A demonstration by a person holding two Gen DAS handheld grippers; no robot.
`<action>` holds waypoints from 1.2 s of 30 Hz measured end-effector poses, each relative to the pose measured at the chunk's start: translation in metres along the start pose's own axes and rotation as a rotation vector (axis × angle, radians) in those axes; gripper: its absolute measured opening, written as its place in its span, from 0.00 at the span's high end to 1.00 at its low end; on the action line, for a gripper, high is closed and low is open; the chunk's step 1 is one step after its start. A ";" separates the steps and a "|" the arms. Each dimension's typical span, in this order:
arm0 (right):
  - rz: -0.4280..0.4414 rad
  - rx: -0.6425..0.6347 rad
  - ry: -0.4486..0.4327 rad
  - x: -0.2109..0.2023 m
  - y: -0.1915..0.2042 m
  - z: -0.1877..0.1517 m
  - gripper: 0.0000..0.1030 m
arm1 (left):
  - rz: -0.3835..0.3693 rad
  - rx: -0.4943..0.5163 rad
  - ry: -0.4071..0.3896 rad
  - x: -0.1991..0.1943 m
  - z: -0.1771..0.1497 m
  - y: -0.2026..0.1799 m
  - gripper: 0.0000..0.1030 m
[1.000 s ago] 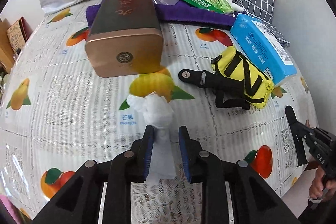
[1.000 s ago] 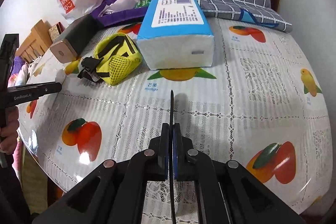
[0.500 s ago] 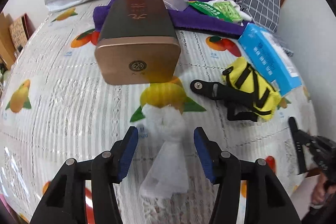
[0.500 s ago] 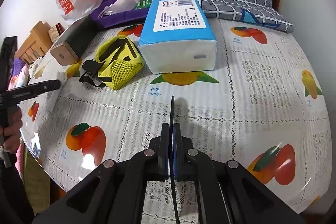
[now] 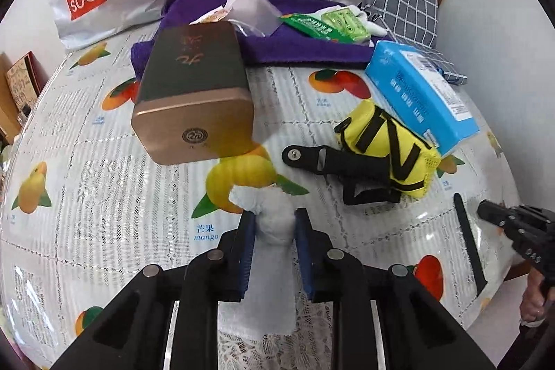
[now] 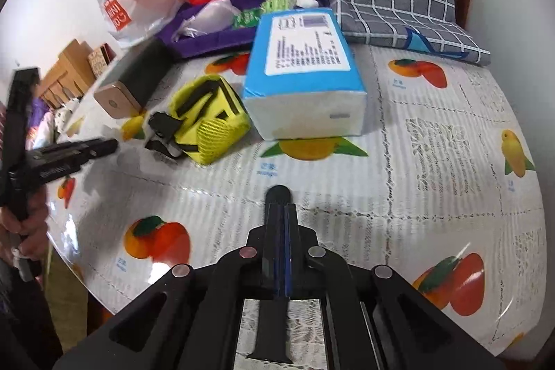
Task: Organize soft objects
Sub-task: 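Carry the tissue with the left gripper over to the purple towel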
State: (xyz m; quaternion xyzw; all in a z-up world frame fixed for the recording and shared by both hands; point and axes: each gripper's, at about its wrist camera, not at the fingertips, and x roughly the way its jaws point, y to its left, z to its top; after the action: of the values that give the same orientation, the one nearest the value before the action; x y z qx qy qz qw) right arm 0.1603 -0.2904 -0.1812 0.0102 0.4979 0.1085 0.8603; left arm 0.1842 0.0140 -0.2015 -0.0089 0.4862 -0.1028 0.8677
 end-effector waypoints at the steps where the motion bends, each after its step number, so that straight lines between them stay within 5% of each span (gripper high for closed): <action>1: -0.001 0.000 0.019 0.003 -0.001 -0.001 0.96 | -0.007 -0.002 0.001 -0.002 0.000 0.000 0.79; 4: 0.023 0.010 0.041 0.005 -0.004 -0.008 0.89 | -0.014 -0.012 0.008 -0.003 0.000 0.001 0.79; 6: 0.021 0.005 0.065 0.008 -0.003 -0.014 0.67 | -0.017 -0.017 0.014 -0.001 -0.001 0.001 0.79; 7: 0.010 -0.002 0.069 0.009 -0.002 -0.017 0.65 | -0.019 -0.018 0.018 -0.001 -0.001 0.000 0.79; 15: -0.112 -0.118 0.026 0.012 0.022 -0.037 0.66 | -0.024 -0.013 0.030 -0.002 -0.008 -0.004 0.79; 17: -0.104 -0.118 0.013 0.012 0.021 -0.038 0.69 | -0.025 -0.016 0.026 -0.003 -0.007 -0.004 0.79; 18: -0.096 -0.122 0.010 0.012 0.021 -0.039 0.80 | -0.028 -0.019 0.024 -0.004 -0.007 -0.005 0.79; 23: -0.048 -0.041 0.023 0.006 0.012 -0.033 0.80 | -0.036 -0.013 -0.015 -0.022 -0.003 -0.005 0.79; 36: 0.058 -0.061 -0.123 -0.052 0.031 0.023 0.80 | -0.040 -0.052 -0.099 -0.058 0.029 0.009 0.79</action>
State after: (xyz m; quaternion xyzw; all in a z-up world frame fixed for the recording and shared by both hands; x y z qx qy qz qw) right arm 0.1497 -0.2684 -0.1212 0.0051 0.4399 0.1479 0.8858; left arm 0.1816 0.0313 -0.1386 -0.0463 0.4451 -0.1070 0.8879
